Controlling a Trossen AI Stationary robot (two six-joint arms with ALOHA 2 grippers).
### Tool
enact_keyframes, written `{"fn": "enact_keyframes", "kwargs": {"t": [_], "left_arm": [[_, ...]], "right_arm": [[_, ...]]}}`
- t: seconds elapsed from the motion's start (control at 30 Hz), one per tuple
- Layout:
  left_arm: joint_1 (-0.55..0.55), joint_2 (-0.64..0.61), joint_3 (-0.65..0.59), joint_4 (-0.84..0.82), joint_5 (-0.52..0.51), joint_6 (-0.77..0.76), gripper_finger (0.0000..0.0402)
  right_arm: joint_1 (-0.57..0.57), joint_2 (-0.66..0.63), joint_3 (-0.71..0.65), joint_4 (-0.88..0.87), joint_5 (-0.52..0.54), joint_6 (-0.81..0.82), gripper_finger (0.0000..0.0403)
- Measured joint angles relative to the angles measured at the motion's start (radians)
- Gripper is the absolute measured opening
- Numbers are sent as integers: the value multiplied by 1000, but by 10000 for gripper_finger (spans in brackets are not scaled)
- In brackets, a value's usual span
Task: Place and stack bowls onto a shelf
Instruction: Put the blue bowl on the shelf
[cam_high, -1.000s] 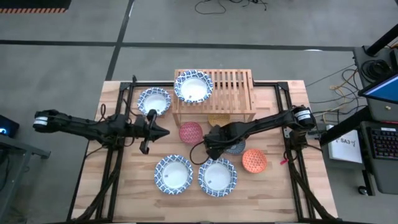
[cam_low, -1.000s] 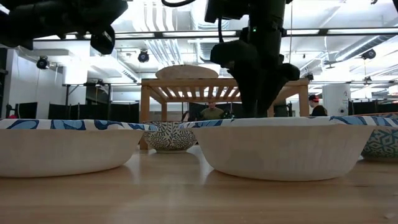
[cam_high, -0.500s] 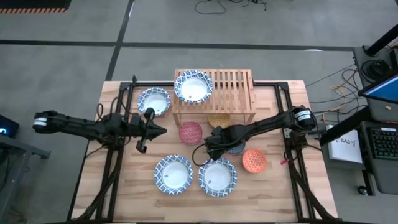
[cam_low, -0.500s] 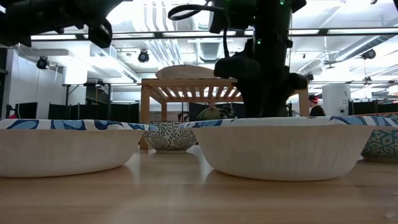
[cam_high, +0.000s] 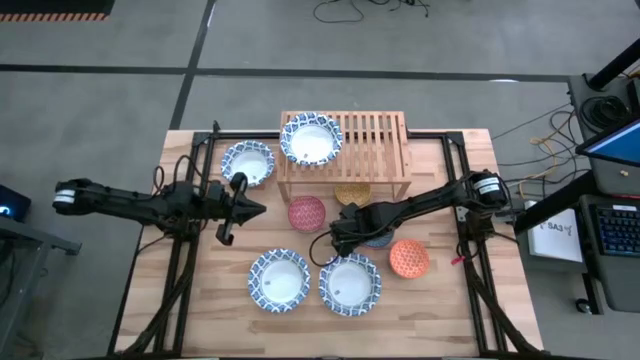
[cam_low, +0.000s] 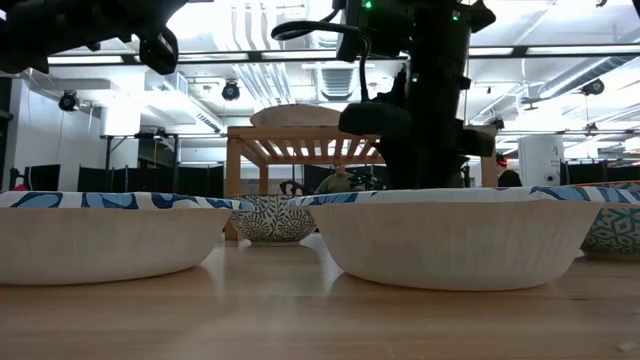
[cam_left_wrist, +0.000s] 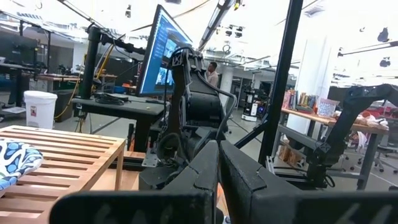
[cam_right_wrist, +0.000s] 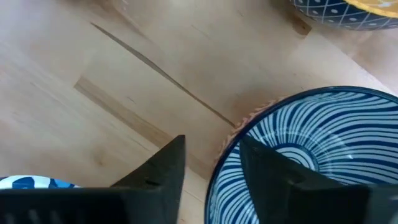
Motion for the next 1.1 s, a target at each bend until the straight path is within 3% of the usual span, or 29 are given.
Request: {"fn": "enact_keyframes", "kwargs": {"t": [0.27, 0.67, 1.1], "left_arm": [[0, -9, 0, 0, 0, -15, 0], [0, -11, 0, 0, 0, -19, 0], [0, -10, 0, 0, 0, -19, 0]], "right_arm": [[1, 0, 0, -2, 1, -6, 19], [0, -2, 96, -79, -64, -41, 13], [31, -6, 377, -258, -163, -239, 13]]}}
